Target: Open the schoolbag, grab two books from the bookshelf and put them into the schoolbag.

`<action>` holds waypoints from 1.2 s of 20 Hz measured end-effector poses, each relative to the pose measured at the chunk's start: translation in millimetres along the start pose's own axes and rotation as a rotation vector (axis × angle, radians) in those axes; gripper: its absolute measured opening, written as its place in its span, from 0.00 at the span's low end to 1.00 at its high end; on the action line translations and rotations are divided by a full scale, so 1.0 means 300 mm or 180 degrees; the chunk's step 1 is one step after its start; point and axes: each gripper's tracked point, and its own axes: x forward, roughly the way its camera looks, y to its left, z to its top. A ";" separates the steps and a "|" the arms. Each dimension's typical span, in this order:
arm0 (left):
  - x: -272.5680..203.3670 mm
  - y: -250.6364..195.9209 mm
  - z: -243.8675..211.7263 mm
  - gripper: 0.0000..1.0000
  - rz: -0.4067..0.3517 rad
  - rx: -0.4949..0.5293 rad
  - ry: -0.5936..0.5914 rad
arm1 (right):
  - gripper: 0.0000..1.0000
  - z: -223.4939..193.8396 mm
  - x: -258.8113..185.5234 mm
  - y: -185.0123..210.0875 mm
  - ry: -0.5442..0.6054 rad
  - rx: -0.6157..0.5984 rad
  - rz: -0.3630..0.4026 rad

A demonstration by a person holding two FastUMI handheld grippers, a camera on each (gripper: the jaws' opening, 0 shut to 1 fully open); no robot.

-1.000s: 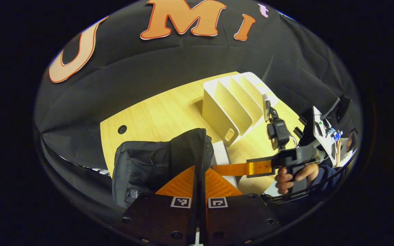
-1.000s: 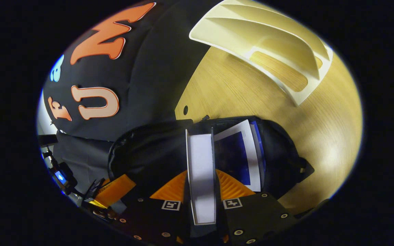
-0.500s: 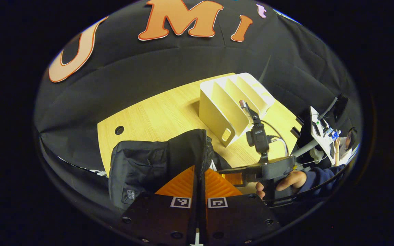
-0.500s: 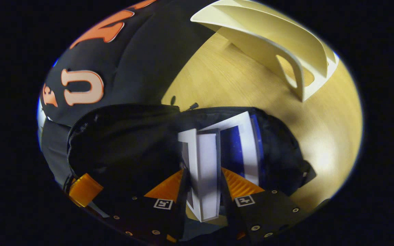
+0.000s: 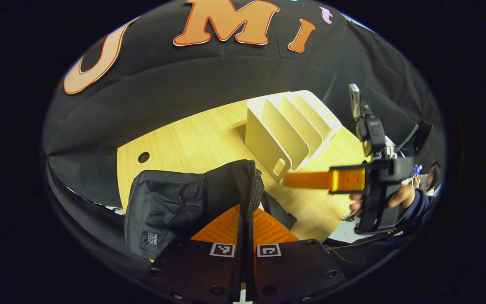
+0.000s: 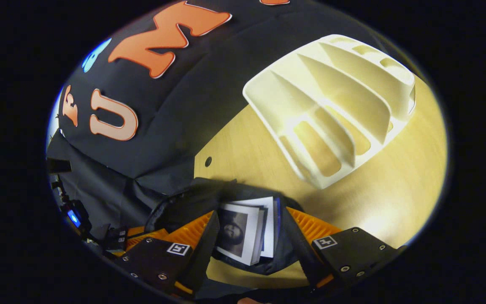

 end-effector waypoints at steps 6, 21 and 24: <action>0.069 -0.122 -0.003 0.17 0.0340 -0.0266 0.0046 | 0.92 0.290 -0.222 -0.147 -0.0429 -0.0591 -0.0098; -0.093 -0.434 0.544 0.72 0.0960 -0.0477 -0.1782 | 0.94 0.810 -0.657 -0.065 -0.1774 -0.2357 -0.0113; -0.208 -0.425 0.646 0.78 0.1216 -0.0374 -0.2190 | 0.94 0.821 -0.690 -0.007 -0.1957 -0.2572 -0.0125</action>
